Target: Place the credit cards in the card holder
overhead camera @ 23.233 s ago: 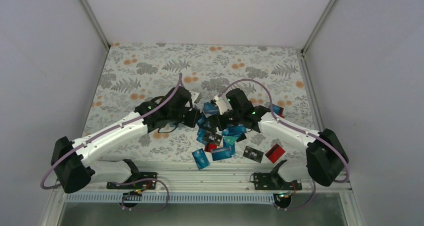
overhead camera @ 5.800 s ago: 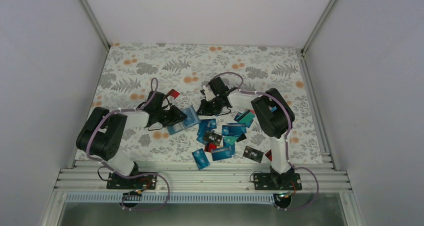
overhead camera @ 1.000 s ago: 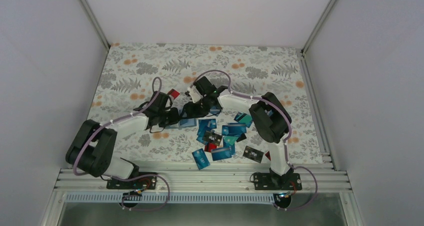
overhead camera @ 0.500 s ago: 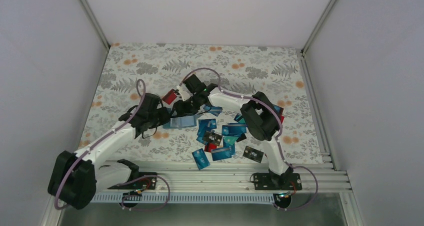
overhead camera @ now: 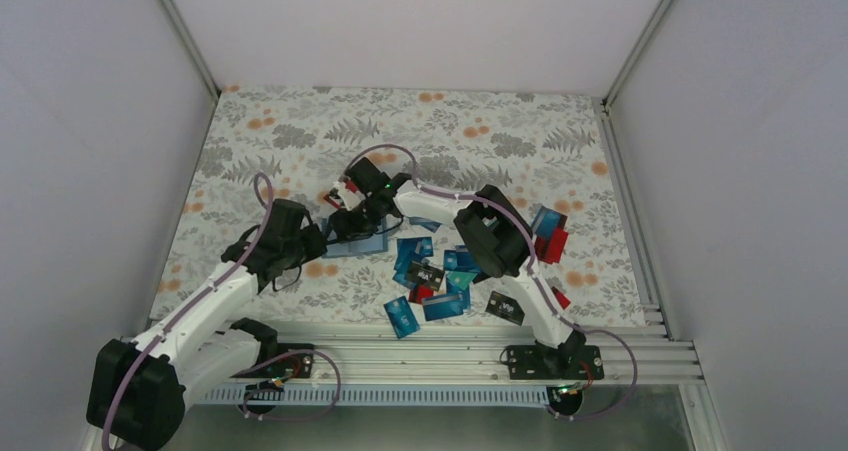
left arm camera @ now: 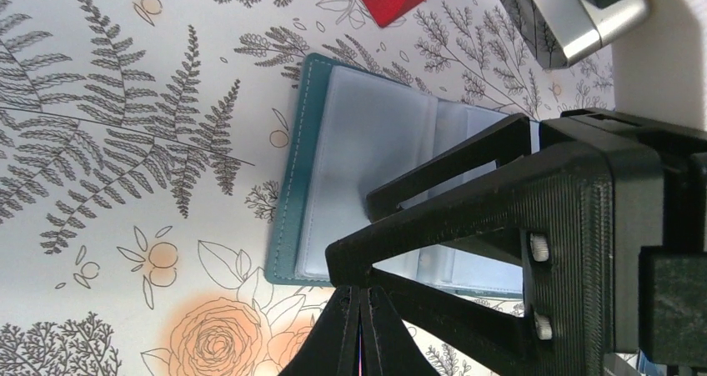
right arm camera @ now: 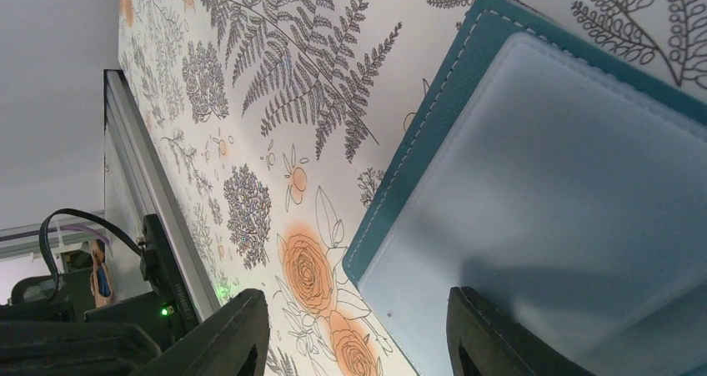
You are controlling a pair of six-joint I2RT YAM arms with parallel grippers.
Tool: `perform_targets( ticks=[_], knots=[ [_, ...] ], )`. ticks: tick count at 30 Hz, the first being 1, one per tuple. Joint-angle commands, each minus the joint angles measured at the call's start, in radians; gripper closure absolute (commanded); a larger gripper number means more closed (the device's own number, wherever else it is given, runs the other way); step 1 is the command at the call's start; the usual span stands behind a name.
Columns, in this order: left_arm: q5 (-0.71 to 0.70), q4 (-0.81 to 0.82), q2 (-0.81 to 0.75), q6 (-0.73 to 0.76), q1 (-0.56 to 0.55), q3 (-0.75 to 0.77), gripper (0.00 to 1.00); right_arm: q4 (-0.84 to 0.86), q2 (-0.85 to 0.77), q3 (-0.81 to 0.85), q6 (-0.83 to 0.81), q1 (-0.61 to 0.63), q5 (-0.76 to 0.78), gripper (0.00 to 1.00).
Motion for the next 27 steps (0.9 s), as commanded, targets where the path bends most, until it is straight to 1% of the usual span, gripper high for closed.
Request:
perform_targets(
  ticks=[1, 13, 27],
  knots=[
    [0.028, 0.024, 0.013, 0.028, 0.003, -0.003, 0.98, -0.047, 0.016, 0.036, -0.005, 0.012, 0.007, 0.46],
    [0.06, 0.028, -0.006, 0.043, 0.003, 0.018, 0.98, -0.082, -0.098, 0.017, -0.032, 0.011, 0.048, 0.45],
    [0.062, 0.002, -0.002, 0.041, -0.002, 0.052, 0.98, -0.094, -0.169, -0.028, -0.052, 0.007, 0.099, 0.45]
  ],
)
